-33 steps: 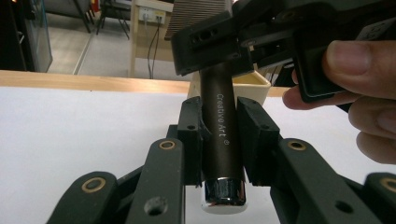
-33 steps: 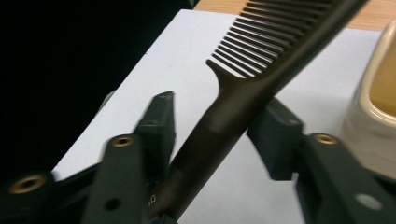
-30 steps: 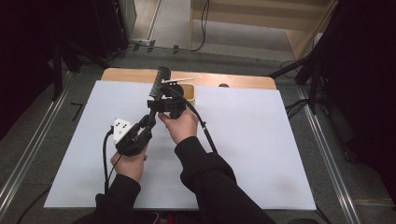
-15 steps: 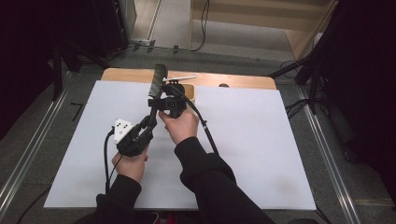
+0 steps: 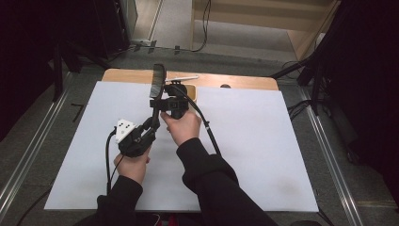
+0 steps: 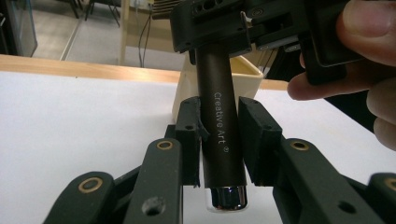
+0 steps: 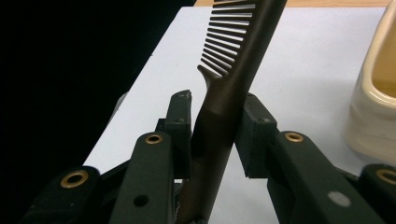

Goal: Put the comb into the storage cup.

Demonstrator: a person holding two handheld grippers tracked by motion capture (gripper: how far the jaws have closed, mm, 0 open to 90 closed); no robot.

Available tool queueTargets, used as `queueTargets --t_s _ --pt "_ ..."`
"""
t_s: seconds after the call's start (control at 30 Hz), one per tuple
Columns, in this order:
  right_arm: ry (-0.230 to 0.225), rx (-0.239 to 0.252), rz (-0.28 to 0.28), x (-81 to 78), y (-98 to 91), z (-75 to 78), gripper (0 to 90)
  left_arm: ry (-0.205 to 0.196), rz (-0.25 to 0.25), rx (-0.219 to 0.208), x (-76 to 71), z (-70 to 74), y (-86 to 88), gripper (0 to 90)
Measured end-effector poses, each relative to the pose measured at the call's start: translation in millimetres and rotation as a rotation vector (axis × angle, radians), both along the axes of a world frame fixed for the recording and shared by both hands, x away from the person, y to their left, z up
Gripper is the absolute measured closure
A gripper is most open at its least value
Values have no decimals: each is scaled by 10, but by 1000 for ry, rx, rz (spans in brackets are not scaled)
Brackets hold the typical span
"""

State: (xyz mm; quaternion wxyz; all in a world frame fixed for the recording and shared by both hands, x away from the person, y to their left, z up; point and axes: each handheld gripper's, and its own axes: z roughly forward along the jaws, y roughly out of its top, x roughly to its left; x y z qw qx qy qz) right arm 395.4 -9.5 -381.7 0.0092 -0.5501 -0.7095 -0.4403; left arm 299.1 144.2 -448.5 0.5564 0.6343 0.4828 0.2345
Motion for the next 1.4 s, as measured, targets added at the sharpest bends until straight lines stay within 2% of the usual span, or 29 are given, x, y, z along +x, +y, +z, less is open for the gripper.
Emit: queueTargets --t_s 0.63,0.8,0.9,1.13,1.4 --pt "42 58 29 22 -26 -10 701 15 -14 9 3 15 0 690" --pt "38 57 29 18 -31 -15 704 18 -25 10 2 33 -1 667" --pt "32 58 23 19 -42 -20 705 35 -31 2 6 46 10 621" --pt "18 43 15 26 -82 -32 704 70 -61 -12 -4 93 23 578" --pt "0 16 -1 49 -148 -66 704 145 -112 -15 -4 131 54 518"
